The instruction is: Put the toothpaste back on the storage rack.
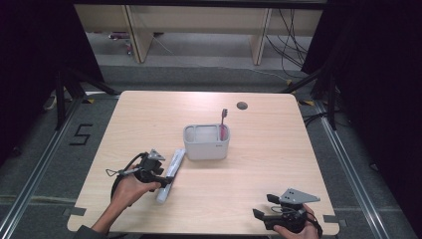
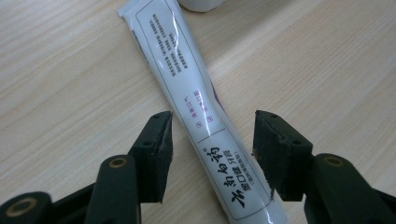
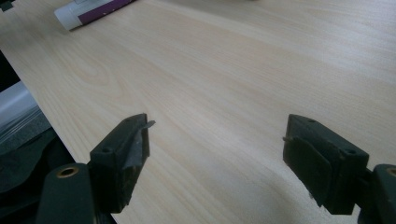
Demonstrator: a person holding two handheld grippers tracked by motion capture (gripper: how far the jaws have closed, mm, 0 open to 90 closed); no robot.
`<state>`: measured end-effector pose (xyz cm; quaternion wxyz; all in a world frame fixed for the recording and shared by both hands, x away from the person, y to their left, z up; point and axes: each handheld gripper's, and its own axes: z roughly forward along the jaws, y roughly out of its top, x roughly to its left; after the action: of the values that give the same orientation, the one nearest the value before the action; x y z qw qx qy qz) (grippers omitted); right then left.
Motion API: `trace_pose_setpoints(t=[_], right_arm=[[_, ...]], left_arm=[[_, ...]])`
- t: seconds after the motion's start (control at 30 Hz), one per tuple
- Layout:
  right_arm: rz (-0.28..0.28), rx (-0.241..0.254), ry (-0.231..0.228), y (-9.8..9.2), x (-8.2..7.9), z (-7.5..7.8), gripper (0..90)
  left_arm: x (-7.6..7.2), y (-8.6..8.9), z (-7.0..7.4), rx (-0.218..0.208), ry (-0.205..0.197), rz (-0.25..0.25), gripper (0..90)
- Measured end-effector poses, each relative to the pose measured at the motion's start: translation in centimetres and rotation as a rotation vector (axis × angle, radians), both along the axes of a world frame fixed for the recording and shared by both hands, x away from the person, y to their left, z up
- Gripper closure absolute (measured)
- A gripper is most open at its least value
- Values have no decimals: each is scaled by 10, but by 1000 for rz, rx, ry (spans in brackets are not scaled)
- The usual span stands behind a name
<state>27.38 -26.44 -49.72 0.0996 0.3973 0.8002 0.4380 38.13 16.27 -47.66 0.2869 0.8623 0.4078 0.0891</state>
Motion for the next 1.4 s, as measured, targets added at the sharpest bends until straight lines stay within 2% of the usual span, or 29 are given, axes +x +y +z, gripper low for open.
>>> trace_pose_setpoints(t=[0.17,0.2,0.33,0.37,0.63,0.67,0.87,0.93,1.03,1.07,1.17,1.23,1.4], right_arm=[[0,-3,3,0,-1,1,235],[1,0,1,0,0,0,235],[0,-17,4,-1,-1,1,235],[0,1,0,0,0,0,235],[0,-1,2,0,0,0,235],[0,-1,2,0,0,0,235],[1,-2,0,0,0,1,235],[-6,5,13,0,-1,1,235],[-4,-16,-1,-2,0,2,235],[-4,-16,-1,-2,0,2,235],[3,5,-1,0,0,0,235],[-1,-15,4,-1,-1,1,235],[-1,-14,4,-1,-1,2,235]], left_arm=[[4,-3,-4,15,20,2,462],[5,-3,-4,22,36,2,463],[9,-5,-6,24,30,18,461],[10,-5,-7,20,23,25,461],[18,-10,-9,34,57,26,469],[18,-11,-11,30,45,31,469],[22,-13,-11,47,64,37,486],[22,-13,-11,46,66,45,494],[21,-11,-12,42,52,56,512],[21,-10,-10,53,68,57,512],[20,-4,-11,51,59,69,539],[21,0,-10,58,71,66,556],[20,5,-12,67,83,69,594]])
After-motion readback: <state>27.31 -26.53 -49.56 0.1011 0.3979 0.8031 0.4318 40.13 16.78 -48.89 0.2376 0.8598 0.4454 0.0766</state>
